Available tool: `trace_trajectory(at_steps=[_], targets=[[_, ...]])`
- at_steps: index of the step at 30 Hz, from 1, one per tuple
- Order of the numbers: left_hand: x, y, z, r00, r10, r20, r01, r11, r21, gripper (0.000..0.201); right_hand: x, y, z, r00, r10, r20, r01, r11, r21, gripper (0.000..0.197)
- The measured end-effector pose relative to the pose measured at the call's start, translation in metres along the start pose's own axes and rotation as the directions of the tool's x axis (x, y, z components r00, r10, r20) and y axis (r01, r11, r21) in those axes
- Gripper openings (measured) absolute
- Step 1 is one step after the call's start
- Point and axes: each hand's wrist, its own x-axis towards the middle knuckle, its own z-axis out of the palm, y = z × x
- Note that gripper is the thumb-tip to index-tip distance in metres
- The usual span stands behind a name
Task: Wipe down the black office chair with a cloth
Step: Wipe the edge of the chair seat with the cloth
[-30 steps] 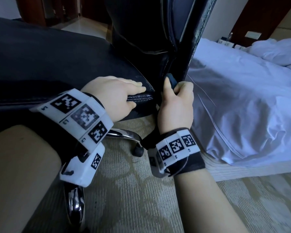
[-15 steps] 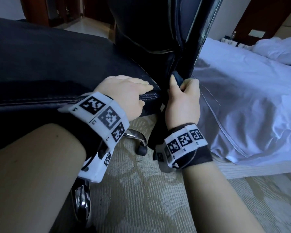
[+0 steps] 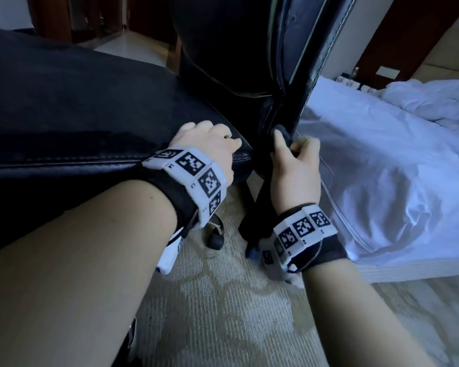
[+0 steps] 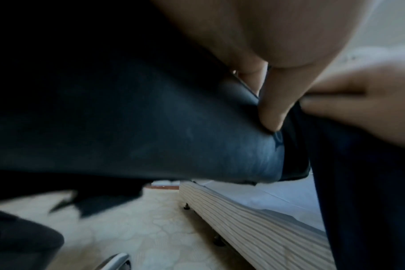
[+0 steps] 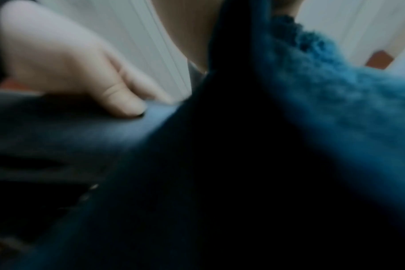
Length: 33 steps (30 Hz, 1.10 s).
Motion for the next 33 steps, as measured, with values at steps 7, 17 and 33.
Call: trace_trajectory(at_steps=[7, 17, 33], targets=[[0.006, -0.007, -0.003, 0.993, -0.022, 0.113, 0.022, 1.0, 0.004, 0.051, 0.013, -0.006, 0.017, 0.967, -0.149, 0.208, 0.235, 0.84, -0.489, 0.026], [0.012, -0.01, 0.001, 0.973, -0.059, 0.223, 0.065, 0.998, -0.02, 0.057, 0.016, -0.006, 0.007, 0.994, -0.086, 0.067, 0.096, 0.982, -0.164, 0.031], [0.01, -0.008, -0.002, 0.978, -0.055, 0.201, 0.066, 0.996, -0.052, 0.056, 0.045, -0.031, -0.002, 0.896, -0.273, 0.349, 0.443, 0.553, -0.705, 0.046]])
